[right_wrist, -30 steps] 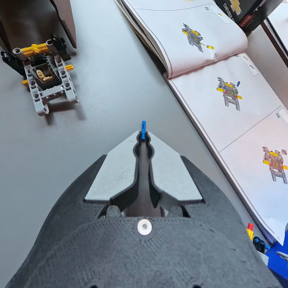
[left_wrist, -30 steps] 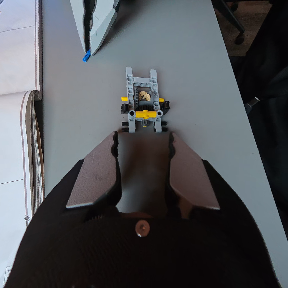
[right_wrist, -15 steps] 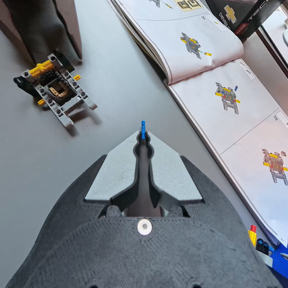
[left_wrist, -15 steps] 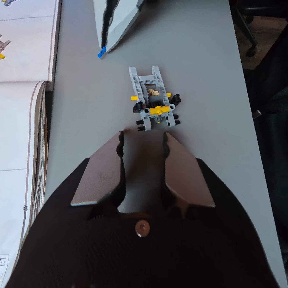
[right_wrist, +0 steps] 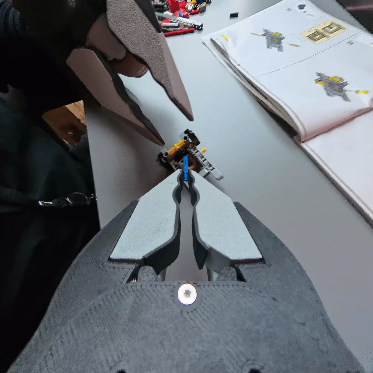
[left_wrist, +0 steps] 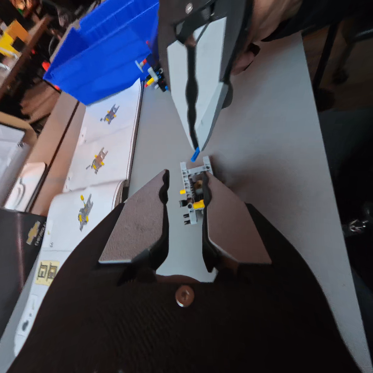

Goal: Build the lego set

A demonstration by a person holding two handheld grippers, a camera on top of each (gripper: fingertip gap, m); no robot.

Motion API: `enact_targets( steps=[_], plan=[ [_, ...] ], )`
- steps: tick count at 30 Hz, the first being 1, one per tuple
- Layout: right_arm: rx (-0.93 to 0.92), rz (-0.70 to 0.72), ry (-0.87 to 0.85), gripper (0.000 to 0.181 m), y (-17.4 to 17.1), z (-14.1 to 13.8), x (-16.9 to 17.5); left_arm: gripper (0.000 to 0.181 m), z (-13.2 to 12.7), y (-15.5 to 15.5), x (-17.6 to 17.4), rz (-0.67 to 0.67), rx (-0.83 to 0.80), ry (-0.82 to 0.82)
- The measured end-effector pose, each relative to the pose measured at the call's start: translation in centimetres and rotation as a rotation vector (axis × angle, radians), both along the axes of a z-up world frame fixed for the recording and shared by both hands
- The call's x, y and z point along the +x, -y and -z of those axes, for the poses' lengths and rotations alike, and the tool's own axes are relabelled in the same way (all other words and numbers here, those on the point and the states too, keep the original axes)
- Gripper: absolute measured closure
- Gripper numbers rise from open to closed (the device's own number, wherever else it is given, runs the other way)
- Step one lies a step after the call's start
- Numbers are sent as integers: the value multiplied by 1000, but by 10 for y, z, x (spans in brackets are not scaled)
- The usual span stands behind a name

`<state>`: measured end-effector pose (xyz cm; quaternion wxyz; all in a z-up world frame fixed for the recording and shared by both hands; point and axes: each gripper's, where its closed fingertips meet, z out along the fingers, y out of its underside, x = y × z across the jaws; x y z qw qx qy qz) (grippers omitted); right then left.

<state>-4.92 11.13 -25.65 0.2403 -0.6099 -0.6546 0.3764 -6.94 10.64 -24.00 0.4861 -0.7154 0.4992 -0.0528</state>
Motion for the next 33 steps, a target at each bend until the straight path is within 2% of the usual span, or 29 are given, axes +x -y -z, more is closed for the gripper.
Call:
enact_targets(
  steps=[5,9,11,17,19,21,24,28,33],
  plan=[
    [-79,-14,-23,180,20,-10,2,154,1,10,19,40,66,-77],
    [-133,-25,-23,180,27,-18,2,166,1,12,23,57,114,-132],
    [-151,-25,-20,180,28,-18,1,175,0,15,26,70,118,-116],
    [-182,-9,-43,180,26,-18,0,179,7,15,27,82,97,-95],
    [-161,3,-102,179,21,-24,1,179,4,13,28,63,82,-17],
    [-137,3,-157,167,18,-31,4,180,-2,16,31,61,18,127],
    [-122,-5,-227,168,20,-41,9,180,-15,14,29,43,-38,297],
    [-101,-13,-317,176,23,-57,10,179,-20,17,33,72,-77,377],
    [-87,-26,-300,173,29,-54,9,179,-30,20,38,83,-42,424]
  ],
)
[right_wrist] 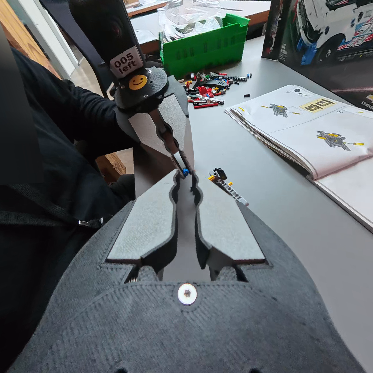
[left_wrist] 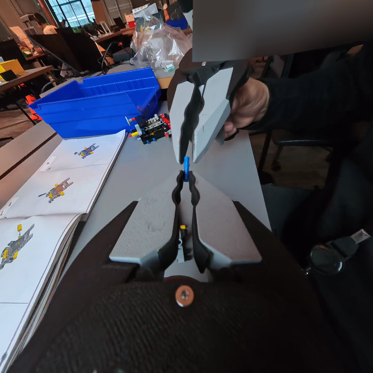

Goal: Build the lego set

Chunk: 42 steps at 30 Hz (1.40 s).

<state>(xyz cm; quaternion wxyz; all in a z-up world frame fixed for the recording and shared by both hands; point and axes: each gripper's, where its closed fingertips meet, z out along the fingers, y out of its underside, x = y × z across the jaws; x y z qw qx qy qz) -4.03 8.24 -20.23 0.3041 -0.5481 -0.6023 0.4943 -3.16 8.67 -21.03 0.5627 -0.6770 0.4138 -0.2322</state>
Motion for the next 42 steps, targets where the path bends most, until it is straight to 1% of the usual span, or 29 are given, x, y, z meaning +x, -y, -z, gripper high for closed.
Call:
enact_targets(
  steps=[2,4,7,9,14,18,20,21,23,24,27,30,32,33,34,36,38,40,41,42],
  plan=[
    [8,5,4,175,1,1,0,179,-3,1,0,0,16,6],
    [16,5,-7,181,3,-2,-1,179,-5,2,0,-5,14,15],
    [10,9,-11,180,4,-3,-2,179,-6,3,-1,-8,8,19],
    [-18,-1,-15,176,6,-3,-2,179,-5,4,0,-3,2,21],
    [-2,21,-11,179,5,2,-5,179,2,5,1,-10,-18,8],
    [-9,41,-14,180,3,4,-6,179,3,3,0,-30,-63,50],
    [-9,49,-10,180,0,9,-7,179,8,0,-2,-46,-100,57],
    [-7,58,-10,180,-2,12,-8,177,12,-1,-3,-55,-118,54],
    [2,85,-12,180,-11,17,-9,162,18,-3,-7,-70,-144,37],
    [11,100,-7,180,-17,20,-9,154,21,-5,-11,-80,-153,20],
    [92,192,4,180,-46,31,-4,143,24,-12,-35,-130,-137,-42],
    [147,264,-10,179,-68,38,4,140,21,-24,-69,-212,-101,-46],
    [189,284,-29,180,-74,41,6,136,27,-28,-86,-239,-122,-55],
    [199,287,-43,180,-75,38,6,134,32,-30,-93,-255,-136,-63],
    [215,287,-68,180,-74,34,5,141,36,-33,-99,-269,-140,-71],
    [239,286,-60,180,-73,37,3,165,42,-35,-104,-279,-140,-83],
    [252,269,-40,179,-70,40,2,170,40,-35,-102,-259,-128,-72],
    [257,259,-35,179,-69,41,2,166,37,-40,-107,-289,-116,-62],
    [248,250,-31,180,-68,42,2,168,38,-40,-108,-289,-127,-57],
    [235,242,-28,180,-68,42,2,178,40,-38,-106,-261,-146,-56]
  ],
)
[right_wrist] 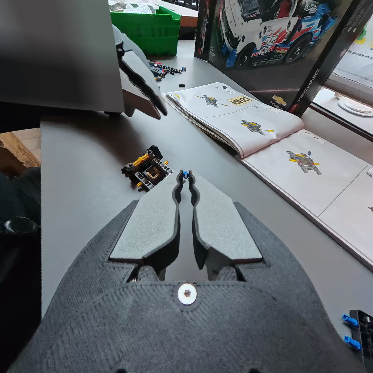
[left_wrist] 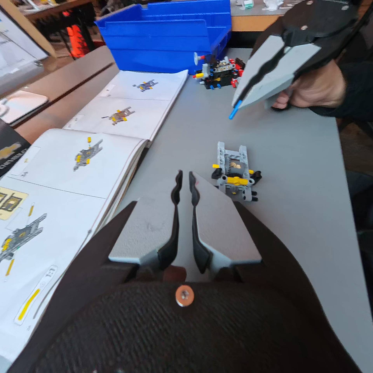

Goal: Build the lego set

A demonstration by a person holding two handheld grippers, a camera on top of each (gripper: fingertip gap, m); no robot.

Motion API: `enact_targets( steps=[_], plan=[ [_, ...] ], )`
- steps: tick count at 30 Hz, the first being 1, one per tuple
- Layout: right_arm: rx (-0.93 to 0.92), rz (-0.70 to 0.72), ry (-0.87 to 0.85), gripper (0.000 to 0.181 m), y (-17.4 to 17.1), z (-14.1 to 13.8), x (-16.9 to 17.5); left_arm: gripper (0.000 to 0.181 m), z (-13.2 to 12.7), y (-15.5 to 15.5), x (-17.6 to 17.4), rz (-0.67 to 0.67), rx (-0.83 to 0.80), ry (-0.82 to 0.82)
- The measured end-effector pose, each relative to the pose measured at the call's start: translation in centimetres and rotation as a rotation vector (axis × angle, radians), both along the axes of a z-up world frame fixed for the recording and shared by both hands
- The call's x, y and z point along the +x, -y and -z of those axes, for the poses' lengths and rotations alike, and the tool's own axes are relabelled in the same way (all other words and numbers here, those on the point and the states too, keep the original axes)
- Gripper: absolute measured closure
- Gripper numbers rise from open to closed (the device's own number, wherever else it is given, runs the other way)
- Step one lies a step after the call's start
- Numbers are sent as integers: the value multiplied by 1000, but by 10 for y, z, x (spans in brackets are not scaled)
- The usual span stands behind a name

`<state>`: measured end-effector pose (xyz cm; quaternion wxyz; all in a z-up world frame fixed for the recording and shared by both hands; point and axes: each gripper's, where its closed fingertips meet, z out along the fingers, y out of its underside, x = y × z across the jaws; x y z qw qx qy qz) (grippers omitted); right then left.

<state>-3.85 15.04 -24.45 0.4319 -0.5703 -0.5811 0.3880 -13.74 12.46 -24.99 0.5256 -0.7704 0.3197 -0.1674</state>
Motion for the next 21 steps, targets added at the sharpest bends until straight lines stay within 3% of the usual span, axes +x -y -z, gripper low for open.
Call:
enact_targets(
  steps=[7,14,21],
  plan=[
    [-39,-12,-23,180,-4,-3,2,152,6,1,4,41,-56,7],
    [-35,-15,-20,180,-5,-2,2,156,9,8,12,104,-65,-14],
    [-38,-14,-17,180,-6,-2,3,148,18,19,22,195,-85,-75]
  ],
)
